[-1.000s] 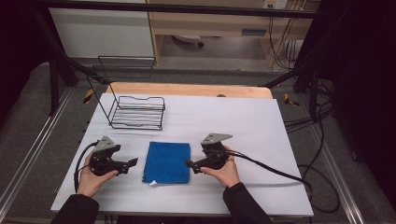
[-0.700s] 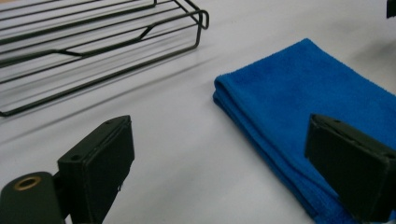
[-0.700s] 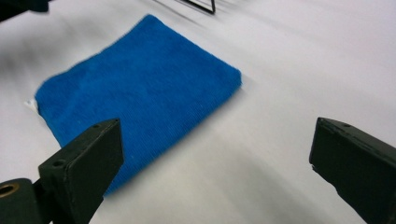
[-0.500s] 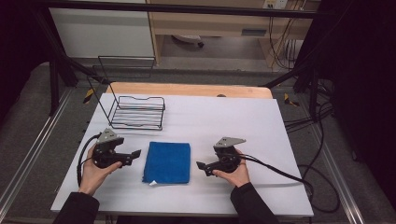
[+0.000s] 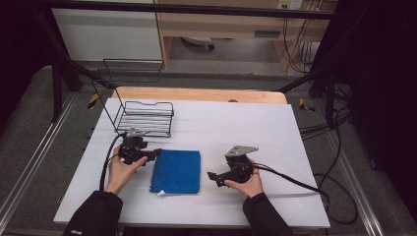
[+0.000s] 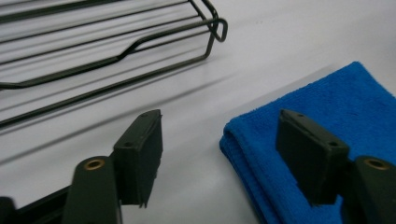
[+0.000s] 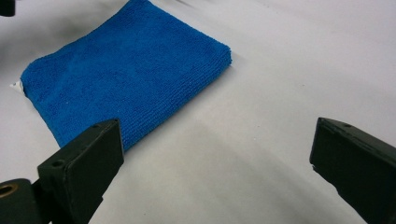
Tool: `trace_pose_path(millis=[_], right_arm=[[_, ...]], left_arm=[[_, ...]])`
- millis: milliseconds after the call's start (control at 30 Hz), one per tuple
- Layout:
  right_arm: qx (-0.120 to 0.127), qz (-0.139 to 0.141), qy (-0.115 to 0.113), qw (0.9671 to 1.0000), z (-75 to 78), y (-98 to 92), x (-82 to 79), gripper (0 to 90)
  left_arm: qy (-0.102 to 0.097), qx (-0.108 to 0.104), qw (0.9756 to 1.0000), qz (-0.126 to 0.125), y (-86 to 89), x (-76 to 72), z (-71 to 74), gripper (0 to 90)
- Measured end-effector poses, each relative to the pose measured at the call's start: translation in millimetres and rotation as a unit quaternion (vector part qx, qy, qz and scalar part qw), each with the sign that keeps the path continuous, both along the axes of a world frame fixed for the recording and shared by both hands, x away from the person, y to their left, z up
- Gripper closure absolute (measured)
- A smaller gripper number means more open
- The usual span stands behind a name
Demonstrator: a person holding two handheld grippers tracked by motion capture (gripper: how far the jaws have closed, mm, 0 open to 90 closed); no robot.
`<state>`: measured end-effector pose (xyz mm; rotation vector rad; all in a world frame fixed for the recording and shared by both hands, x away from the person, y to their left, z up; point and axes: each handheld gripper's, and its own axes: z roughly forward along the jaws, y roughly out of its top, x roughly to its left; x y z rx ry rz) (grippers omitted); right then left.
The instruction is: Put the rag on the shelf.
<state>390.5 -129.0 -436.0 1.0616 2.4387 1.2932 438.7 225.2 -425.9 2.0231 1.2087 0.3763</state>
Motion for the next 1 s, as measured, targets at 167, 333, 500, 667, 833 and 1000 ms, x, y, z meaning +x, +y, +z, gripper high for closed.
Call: trace_pose_path(millis=[167, 333, 500, 667, 833, 1000], right_arm=[[-0.003, 0.001, 0.005, 1.0000, -2.6, 1.3, 0.5, 3.4], [-0.004, 0.003, 0.005, 1.0000, -3.1, 1.3, 0.6, 3.5], [-0.001, 0.001, 0.004, 1.0000, -1.5, 0.8, 0.1, 3.5], [0.002, 0.001, 0.003, 1.0000, -0.1, 0.2, 0.3, 3.6], [0.002, 0.000, 0.007, 1.0000, -0.1, 0.2, 0.8, 3.6], [0.004, 0.000, 0.005, 1.0000, 0.6, -0.3, 1.8, 3.6]], left_arm=[[0.012, 0.001, 0.9999, -0.010, -4.0, 6.6, -9.9, 48.0], [0.021, 0.003, 0.9996, -0.018, -12.6, 9.0, -16.2, 55.8], [0.028, 0.010, 0.9994, -0.017, -14.6, 9.4, -17.7, 60.1], [0.039, -0.004, 0.9991, -0.017, -13.3, 10.1, -18.9, 65.8], [0.037, -0.002, 0.9991, -0.018, -17.7, 8.0, -19.3, 73.0], [0.041, -0.006, 0.9989, -0.023, -19.2, 7.2, -19.7, 80.3]])
